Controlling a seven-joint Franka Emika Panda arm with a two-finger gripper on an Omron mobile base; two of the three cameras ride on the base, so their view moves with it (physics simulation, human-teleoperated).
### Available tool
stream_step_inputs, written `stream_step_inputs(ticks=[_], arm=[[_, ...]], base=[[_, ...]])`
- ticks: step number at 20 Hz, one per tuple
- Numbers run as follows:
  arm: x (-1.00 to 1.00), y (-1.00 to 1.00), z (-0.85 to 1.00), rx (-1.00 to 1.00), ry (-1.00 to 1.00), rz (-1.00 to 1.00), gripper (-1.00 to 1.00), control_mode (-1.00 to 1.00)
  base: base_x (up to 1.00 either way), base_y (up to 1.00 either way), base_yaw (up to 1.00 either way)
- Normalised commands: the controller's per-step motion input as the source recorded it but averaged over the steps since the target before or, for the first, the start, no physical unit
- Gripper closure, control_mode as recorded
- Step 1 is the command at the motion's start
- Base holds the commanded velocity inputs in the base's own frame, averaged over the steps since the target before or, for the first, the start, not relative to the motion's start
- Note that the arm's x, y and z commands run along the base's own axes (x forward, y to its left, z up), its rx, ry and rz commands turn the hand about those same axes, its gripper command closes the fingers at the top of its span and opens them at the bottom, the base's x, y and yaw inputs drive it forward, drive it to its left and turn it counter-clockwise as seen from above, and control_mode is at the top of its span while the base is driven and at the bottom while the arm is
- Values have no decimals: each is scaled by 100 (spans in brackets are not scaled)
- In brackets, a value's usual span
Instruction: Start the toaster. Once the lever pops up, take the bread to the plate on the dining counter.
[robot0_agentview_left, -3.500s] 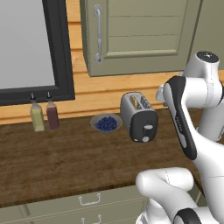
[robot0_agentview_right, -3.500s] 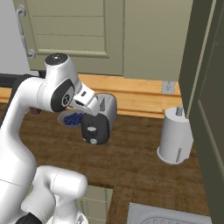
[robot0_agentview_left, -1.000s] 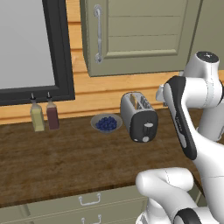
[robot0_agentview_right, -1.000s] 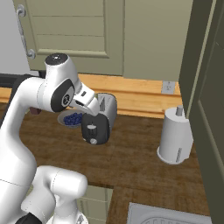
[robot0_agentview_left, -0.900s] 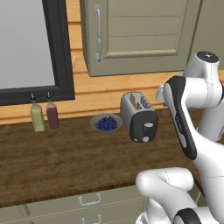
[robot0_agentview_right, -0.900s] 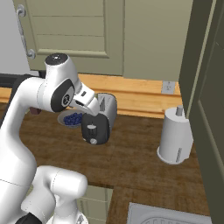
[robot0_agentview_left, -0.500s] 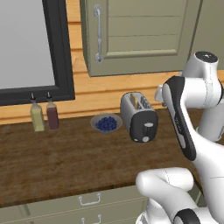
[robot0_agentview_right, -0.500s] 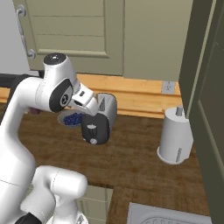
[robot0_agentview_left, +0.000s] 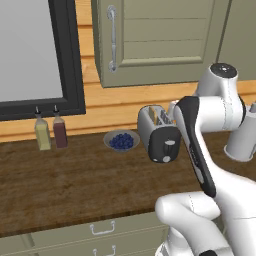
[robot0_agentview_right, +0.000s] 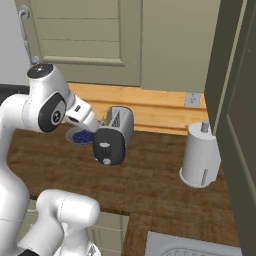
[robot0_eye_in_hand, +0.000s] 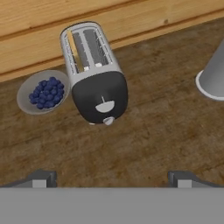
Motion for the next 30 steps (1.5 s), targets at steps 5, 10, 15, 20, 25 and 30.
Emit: stream_step_inputs(ticks=[5,10,15,20,25,30], arm=[[12,17,-15,-5,-2,0,-100,-100],[28,15,-20,-6,0,2,-100,-100],[43,2,-18,-13,-2,6,-100,-100],[43,0,-22,-13,-2,11,-100,-100],[45,0,-33,-2,0,10,-100,-100],[43,0,-28,0,-3,7,-100,-100]], base=[[0,0,0],[0,0,0],[0,0,0],[0,0,0],[0,0,0],[0,0,0]])
